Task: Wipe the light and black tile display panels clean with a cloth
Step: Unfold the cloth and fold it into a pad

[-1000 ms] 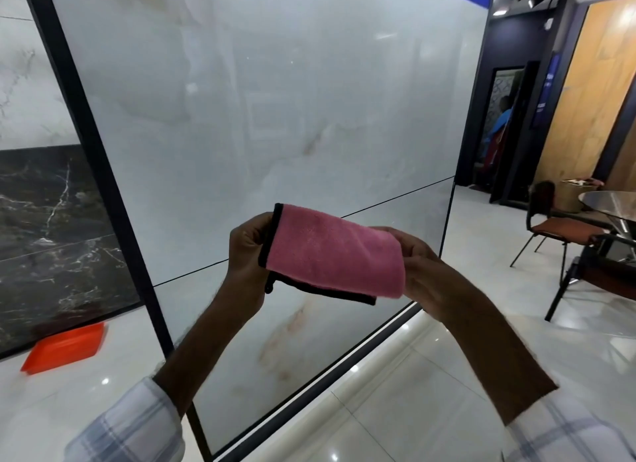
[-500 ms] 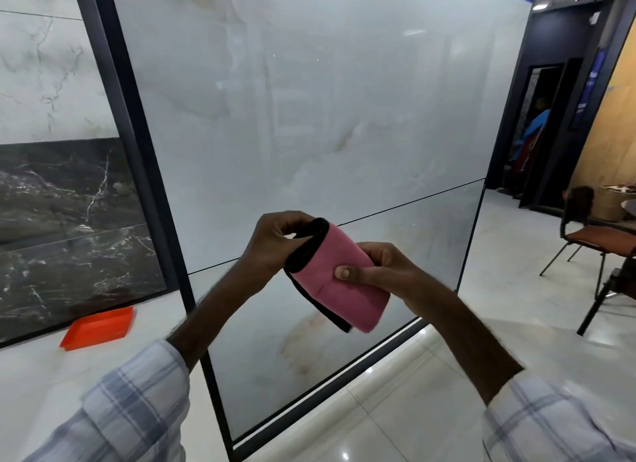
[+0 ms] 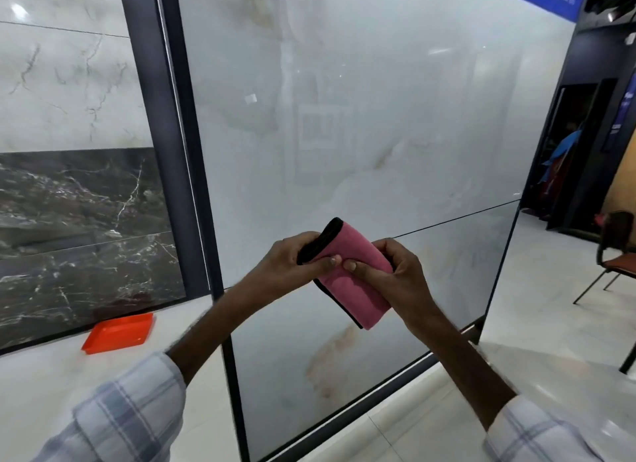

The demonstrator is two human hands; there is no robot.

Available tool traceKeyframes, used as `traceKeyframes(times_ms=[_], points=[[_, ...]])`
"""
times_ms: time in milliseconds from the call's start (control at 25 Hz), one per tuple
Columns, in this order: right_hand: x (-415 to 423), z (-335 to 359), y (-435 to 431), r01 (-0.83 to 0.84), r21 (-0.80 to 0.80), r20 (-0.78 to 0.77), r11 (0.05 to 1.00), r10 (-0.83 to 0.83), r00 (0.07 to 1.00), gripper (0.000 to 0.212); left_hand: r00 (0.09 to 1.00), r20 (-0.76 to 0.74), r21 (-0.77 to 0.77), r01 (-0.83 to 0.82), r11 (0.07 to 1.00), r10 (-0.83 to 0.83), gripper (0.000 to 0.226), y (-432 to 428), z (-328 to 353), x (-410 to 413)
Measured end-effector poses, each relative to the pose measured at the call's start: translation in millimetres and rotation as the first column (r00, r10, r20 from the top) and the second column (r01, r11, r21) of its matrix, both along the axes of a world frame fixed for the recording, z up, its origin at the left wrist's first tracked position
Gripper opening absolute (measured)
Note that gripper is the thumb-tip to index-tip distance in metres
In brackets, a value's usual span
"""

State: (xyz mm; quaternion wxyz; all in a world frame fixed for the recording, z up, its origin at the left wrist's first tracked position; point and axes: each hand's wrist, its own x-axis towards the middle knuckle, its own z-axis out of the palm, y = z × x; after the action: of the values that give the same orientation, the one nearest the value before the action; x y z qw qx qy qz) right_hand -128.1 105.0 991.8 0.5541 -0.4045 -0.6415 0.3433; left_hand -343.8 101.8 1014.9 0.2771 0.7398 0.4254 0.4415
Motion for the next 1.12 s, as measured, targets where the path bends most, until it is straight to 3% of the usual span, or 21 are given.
traceKeyframes(times_ms=[160,320,440,520,600,680,800,920,1040,1120], points=[[-26,24,13,0.086,0.197,0.237,0.977,-0.133,0.962,0.060,0.971,0.217,0.124,-0.135,0.983,0.106,0.044,17,16,-27],[-60,56,20,-0.023,0.338,0.428,0.941,-0.131,0.894,0.073,0.961,0.257,0.225,-0.162,0.961,0.101,0.039,39,49,-50],[-82,69,43,0.040,0.582,0.353,0.812,-0.297,0.887,0.074,0.944,0.309,0.286,-0.207,0.936,0.114,0.027,58,82,-67],[-95,80,64,0.051,0.612,0.321,0.789,-0.307,0.896,0.074,0.930,0.348,0.302,-0.230,0.925,0.118,0.028,69,102,-73],[-113,93,88,0.004,0.651,0.389,0.759,-0.339,0.857,0.076,0.923,0.365,0.306,-0.246,0.920,0.125,0.032,80,121,-78],[-128,114,121,0.012,0.747,0.377,0.665,-0.438,0.816,0.079,0.923,0.367,0.311,-0.237,0.921,0.113,0.038,92,149,-84],[-149,162,174,0.085,0.878,0.194,0.472,-0.510,0.838,0.079,0.934,0.342,0.350,-0.230,0.908,0.105,0.031,113,200,-92],[-169,215,214,0.169,0.924,0.026,0.344,-0.495,0.869,0.081,0.951,0.272,0.410,-0.254,0.876,0.149,0.020,132,252,-99],[-189,267,255,0.180,0.933,-0.035,0.312,-0.419,0.907,0.076,0.950,0.219,0.504,-0.304,0.809,0.220,0.026,158,301,-121],[-207,292,277,0.163,0.923,-0.005,0.349,-0.411,0.912,0.077,0.910,0.282,0.582,-0.413,0.700,0.302,0.032,171,318,-143]])
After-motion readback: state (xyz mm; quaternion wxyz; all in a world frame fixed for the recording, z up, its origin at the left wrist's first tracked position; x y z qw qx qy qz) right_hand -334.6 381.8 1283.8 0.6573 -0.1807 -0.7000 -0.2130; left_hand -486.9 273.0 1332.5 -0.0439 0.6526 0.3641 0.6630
